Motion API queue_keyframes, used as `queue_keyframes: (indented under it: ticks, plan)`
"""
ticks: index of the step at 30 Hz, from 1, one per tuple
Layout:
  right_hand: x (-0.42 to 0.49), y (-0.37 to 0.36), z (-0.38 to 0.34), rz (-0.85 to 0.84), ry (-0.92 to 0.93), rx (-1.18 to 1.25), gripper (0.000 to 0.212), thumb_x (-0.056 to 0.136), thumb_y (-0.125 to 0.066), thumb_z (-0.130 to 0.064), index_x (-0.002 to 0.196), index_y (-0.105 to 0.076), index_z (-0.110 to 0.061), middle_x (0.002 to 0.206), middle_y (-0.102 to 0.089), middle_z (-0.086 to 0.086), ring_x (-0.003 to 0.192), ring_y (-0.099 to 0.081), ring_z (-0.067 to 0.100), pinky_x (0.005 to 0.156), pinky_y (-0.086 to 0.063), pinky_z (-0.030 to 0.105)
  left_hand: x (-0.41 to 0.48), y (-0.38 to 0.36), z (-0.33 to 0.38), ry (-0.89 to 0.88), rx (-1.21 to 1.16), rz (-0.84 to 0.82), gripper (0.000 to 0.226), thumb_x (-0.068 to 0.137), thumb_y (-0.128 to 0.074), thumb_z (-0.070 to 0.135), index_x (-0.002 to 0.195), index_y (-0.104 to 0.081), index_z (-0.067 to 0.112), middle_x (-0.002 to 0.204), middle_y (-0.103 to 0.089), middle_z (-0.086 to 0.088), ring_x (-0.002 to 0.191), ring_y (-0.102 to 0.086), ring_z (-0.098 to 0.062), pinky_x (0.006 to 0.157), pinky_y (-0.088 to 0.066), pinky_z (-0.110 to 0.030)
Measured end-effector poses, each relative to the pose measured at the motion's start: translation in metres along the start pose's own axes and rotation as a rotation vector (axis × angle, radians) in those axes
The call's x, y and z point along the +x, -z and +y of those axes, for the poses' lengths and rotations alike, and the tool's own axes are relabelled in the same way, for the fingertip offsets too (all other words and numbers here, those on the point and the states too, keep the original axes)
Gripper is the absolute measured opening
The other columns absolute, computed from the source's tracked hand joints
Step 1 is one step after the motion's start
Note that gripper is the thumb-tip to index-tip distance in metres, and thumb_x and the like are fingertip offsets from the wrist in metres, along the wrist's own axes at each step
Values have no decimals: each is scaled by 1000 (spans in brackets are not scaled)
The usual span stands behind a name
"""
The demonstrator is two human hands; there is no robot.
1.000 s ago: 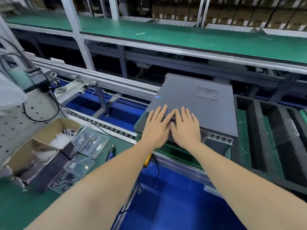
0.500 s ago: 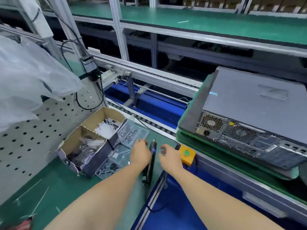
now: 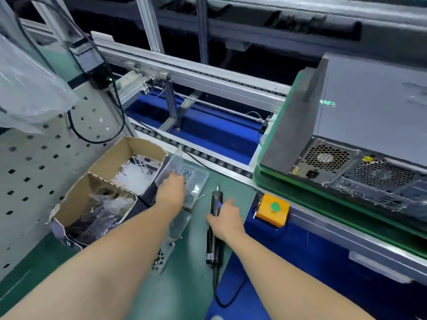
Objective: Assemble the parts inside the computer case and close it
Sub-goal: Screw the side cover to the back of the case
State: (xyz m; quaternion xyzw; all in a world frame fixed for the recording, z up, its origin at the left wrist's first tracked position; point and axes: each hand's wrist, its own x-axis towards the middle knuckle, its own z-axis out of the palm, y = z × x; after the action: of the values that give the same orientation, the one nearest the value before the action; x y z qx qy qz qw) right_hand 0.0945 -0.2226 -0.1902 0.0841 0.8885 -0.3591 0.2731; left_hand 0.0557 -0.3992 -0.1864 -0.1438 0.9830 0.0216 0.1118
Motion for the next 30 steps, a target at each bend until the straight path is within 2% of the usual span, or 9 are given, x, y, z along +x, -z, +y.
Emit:
queue_keyframes:
  ticks: [4,8,14,17,19,21,24,27,30]
  plan:
    - [-3,8,3,-18,20,37,38,93,-68,-27,117,-44,-8,112,-62,15,99,-67,36,82,-59,48,9,9,-1,-129,170,-42,26,88,-48,-14,94,-58,10,105,-64,-12,98,-68,-33,77,-52,-42]
    - [-6,10,4,-26,29,54,36,93,-67,-26,116,-46,-8,110,-62,13,92,-66,31,76,-56,43,12,11,-3,-192,194,-74,28,87,-47,-13,87,-51,14,101,-65,-10,92,-68,-32,68,-47,-38]
    - [-7,13,4,-28,43,80,34,94,-66,-27,116,-46,-11,109,-61,10,80,-58,22,61,-45,32,17,5,-6,-212,130,-52,31,90,-49,-13,108,-61,10,110,-60,-6,90,-68,-28,67,-49,-34]
    - [-8,13,6,-27,51,93,34,94,-65,-28,117,-46,-12,109,-61,10,80,-58,22,62,-46,32,20,5,-9,-206,115,-45,33,88,-48,-14,107,-60,10,98,-61,-7,89,-69,-29,64,-47,-35]
    - [-7,13,7,-19,58,95,33,94,-65,-28,117,-47,-12,107,-61,9,78,-57,20,59,-45,31,21,4,-11,-203,115,-38,36,86,-48,-17,108,-57,11,98,-63,-8,90,-69,-29,63,-46,-35]
    - [-7,13,9,-11,66,95,33,94,-65,-29,116,-47,-12,106,-60,8,74,-55,16,55,-43,28,21,4,-12,-189,86,-26,38,85,-46,-19,105,-53,13,91,-61,-6,80,-65,-27,61,-43,-33]
    - [-9,13,9,-5,68,96,34,94,-65,-30,116,-47,-11,107,-61,9,79,-57,20,66,-49,35,23,3,-12,-155,47,-18,36,86,-44,-18,100,-51,14,75,-50,1,61,-47,-14,56,-39,-30]
    - [-10,14,8,-6,67,93,36,94,-65,-30,117,-47,-11,109,-60,10,88,-61,26,77,-55,42,27,2,-9,-118,29,-56,36,88,-42,-17,95,-58,15,71,-47,3,65,-51,-17,61,-44,-31]
    - [-10,14,9,-5,66,94,36,92,-65,-30,116,-47,-10,111,-61,12,95,-64,31,80,-56,43,28,1,-5,-71,12,-80,33,86,-45,-16,71,-52,12,68,-52,-1,58,-51,-14,61,-45,-31]
